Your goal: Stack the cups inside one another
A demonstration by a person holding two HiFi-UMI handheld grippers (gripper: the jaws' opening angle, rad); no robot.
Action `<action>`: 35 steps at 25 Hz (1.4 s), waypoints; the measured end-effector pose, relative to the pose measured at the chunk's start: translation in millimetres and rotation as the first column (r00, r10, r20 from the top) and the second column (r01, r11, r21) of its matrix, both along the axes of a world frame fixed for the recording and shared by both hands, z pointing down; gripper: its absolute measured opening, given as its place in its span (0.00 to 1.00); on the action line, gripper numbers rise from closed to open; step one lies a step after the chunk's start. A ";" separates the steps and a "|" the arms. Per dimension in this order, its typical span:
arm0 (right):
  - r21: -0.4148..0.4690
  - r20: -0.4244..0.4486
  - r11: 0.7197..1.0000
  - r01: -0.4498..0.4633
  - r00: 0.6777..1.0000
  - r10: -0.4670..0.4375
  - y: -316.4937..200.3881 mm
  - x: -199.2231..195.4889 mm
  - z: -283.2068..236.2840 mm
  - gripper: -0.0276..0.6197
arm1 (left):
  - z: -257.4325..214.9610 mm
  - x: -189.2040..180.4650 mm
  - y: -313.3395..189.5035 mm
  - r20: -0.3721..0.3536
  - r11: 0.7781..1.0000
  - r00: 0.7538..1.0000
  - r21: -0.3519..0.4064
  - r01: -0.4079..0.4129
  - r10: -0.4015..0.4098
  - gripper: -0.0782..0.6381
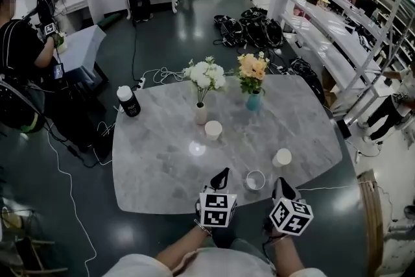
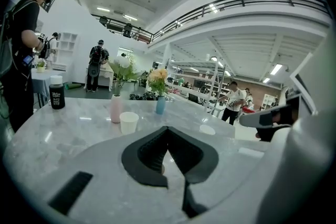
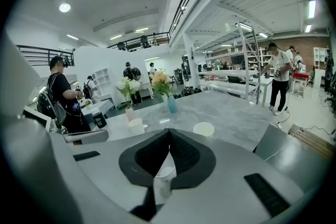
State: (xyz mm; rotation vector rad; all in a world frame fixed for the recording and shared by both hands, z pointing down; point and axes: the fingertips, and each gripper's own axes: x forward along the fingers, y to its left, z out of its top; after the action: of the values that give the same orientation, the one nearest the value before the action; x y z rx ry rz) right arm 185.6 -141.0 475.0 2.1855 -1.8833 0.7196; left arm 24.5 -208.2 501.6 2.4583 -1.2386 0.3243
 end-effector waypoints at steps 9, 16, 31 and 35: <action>-0.010 0.036 0.999 0.042 0.999 -0.041 -23.6 27.4 13.0 0.05 | 3.9 11.0 -11.7 0.045 0.998 0.997 -0.015 0.065 -0.065 0.10; 0.017 0.040 0.996 0.088 0.995 -0.088 -40.9 36.4 3.6 0.05 | -0.2 18.6 -22.2 0.054 0.995 0.994 -0.014 0.101 -0.100 0.10; -0.012 0.074 0.997 0.078 0.994 -0.077 -35.3 60.8 36.7 0.06 | 24.4 19.0 -13.5 0.113 0.991 0.987 -0.058 0.122 -0.115 0.10; -0.031 0.084 0.997 0.069 0.994 -0.066 -36.4 69.8 56.7 0.06 | 39.2 15.2 -8.9 0.138 0.987 0.983 -0.084 0.135 -0.122 0.10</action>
State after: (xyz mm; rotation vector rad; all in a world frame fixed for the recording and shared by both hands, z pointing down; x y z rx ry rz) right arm 255.4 -177.4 531.7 2.0912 -1.9589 0.8351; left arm 39.6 -217.1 540.8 2.2972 -1.3970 0.5054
